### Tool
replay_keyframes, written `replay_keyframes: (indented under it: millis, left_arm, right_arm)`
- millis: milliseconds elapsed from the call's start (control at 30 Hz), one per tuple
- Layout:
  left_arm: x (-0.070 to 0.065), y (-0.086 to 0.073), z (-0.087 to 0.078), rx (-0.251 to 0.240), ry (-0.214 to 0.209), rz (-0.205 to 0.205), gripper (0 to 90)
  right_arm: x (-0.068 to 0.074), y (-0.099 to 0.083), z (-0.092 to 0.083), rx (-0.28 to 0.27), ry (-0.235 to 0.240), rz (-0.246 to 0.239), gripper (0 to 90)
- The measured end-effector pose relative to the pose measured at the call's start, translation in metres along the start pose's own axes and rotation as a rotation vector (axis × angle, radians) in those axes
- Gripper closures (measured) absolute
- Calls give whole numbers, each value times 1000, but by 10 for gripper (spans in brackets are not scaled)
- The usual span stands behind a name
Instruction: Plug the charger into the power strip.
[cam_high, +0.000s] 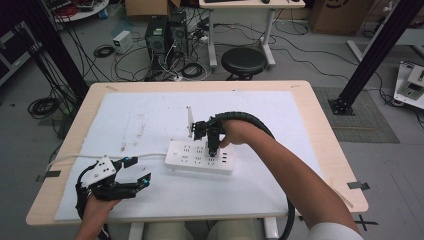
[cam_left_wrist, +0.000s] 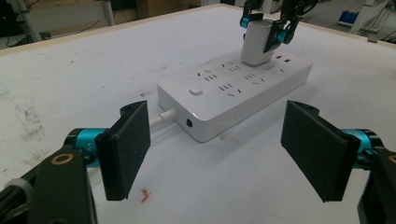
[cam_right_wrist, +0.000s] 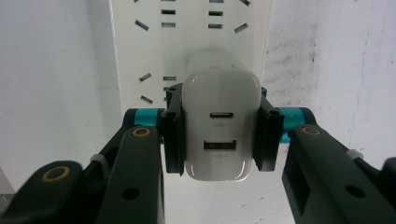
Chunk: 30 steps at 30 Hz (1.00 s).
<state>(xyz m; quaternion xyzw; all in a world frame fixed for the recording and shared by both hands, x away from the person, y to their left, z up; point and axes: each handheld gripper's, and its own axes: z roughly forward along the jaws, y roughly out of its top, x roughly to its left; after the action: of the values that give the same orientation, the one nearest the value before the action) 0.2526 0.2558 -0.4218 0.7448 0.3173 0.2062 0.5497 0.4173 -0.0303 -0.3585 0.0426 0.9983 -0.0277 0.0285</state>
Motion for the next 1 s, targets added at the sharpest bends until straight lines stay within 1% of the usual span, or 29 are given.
replay_keyframes:
  millis: [133, 167, 200, 267, 367, 400, 433, 467, 500, 533, 567, 600, 667, 700, 733, 767, 800, 833, 867, 900, 933, 1000]
  left_arm:
    - [0, 0, 2, -3, -2, 0, 241]
    - [-2, -1, 2, -1, -1, 4, 241]
    - [-2, -1, 2, -1, -1, 6, 241]
    - [-2, 0, 1, 4, -1, 6, 241]
    - [0, 0, -2, 1, 8, 4, 241]
    - [1, 0, -2, -3, 12, -1, 241]
    - [1, -1, -3, -4, 13, -3, 241]
    - [2, -1, -3, -5, 15, -7, 241]
    - [2, -1, -3, -5, 14, -6, 241]
    - [2, -1, -3, -4, 15, -7, 241]
    - [1, -1, -3, -3, 14, -4, 241]
    - [1, -2, -2, -4, 14, -6, 241]
    - [1, -2, -2, -3, 13, -6, 241]
    - [1, -2, -2, -4, 14, -10, 241]
    - [2, -2, -2, 0, 12, -5, 241]
    - [2, -1, -2, -1, 11, -4, 241]
    - [3, -1, -3, -2, 11, -4, 241]
    - [3, -1, -3, -2, 12, -3, 241]
    - [4, -1, -3, -3, 11, -4, 241]
    - [4, -1, -3, -1, 12, -6, 241]
    - [5, -2, -3, -2, 12, -9, 241]
    - [6, -2, -3, 0, 11, -8, 241]
  right_arm:
    - [-2, 0, 1, -4, 5, -3, 640]
    - [0, 5, 3, 11, -1, 0, 641]
    - [0, 5, 4, 14, 1, 10, 641]
    - [-1, 4, 4, 10, 11, 15, 641]
    - [-2, 4, 5, 4, 12, 11, 640]
    - [-1, 3, 5, 14, 15, 29, 640]
    - [-1, 3, 5, 8, 14, 26, 640]
    - [-3, 2, 6, -12, 15, 14, 639]
    - [-2, 1, 6, -9, 17, 30, 639]
    - [-3, 1, 7, -24, 19, 24, 639]
    - [-3, -1, 7, -28, 24, 40, 638]
    - [-4, -1, 7, -36, 20, 28, 637]
    - [-4, -4, 7, -58, 28, 48, 635]
    - [-4, -5, 7, -71, 31, 50, 634]
    - [-5, -6, 7, -79, 33, 51, 632]
    - [-5, -8, 8, -95, 37, 69, 626]
    - [-6, -9, 9, -108, 49, 86, 603]
    - [-6, -12, 11, -109, 60, 99, 512]
    - [-5, -15, 14, -114, 55, 125, 421]
    - [-5, -18, 16, -134, 52, 153, 391]
    - [-5, -23, 16, -161, 68, 175, 374]
    - [-6, -32, 14, -225, 71, 217, 292]
